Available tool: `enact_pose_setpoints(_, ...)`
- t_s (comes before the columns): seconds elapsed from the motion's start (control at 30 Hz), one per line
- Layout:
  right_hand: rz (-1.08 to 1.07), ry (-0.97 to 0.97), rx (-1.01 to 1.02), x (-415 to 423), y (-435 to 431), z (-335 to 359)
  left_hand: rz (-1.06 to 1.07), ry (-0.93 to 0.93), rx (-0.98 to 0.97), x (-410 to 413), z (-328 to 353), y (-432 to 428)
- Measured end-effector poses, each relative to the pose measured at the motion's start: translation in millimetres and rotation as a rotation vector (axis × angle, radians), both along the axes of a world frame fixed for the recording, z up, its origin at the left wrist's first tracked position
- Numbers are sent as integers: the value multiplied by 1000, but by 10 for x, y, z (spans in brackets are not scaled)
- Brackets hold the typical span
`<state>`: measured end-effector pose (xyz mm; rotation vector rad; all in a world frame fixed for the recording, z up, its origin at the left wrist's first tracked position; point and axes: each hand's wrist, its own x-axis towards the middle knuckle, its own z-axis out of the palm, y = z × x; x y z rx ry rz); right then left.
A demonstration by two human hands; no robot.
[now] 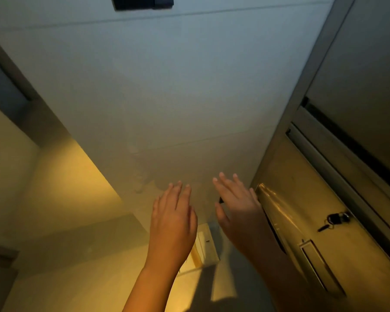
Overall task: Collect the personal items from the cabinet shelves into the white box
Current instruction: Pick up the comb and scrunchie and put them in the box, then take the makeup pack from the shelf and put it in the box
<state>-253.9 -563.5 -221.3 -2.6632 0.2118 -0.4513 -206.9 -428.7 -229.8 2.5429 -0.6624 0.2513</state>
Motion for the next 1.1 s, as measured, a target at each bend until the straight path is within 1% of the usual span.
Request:
enact_pose_setpoints(0.1, 40, -1, 18, -135, 26, 144, 19, -5, 12, -158, 107, -13)
enact_pose_setpoints(0.2, 74, -11, 50, -253, -26, 284, 6, -60, 27, -254, 212, -24)
enact_pose_setpoints(0.33, 31, -27, -25, -412, -64, 510, -34, -108, 5, -344, 392, -43)
enact_pose_setpoints(0.5, -49, -15, -91, -648, -91, 684, -179, -158, -7, -403, 553, -63)
enact_pose_setpoints(0.67, -231, 38, -134, -856, -33, 766, -364, -159, -34, -395, 707, -159)
enact_pose_setpoints(0.83, -458, 85, -116, -1070, 71, 803, -624, -102, -25, -400, 763, -297)
enact_pose_setpoints(0.93, -616, 60, -88, -1254, 192, 812, -813, -67, -55, -461, 762, -389)
enact_pose_setpoints(1.1, -853, 51, -93, -1692, 415, 913, -1076, -143, -63, -801, 848, -597)
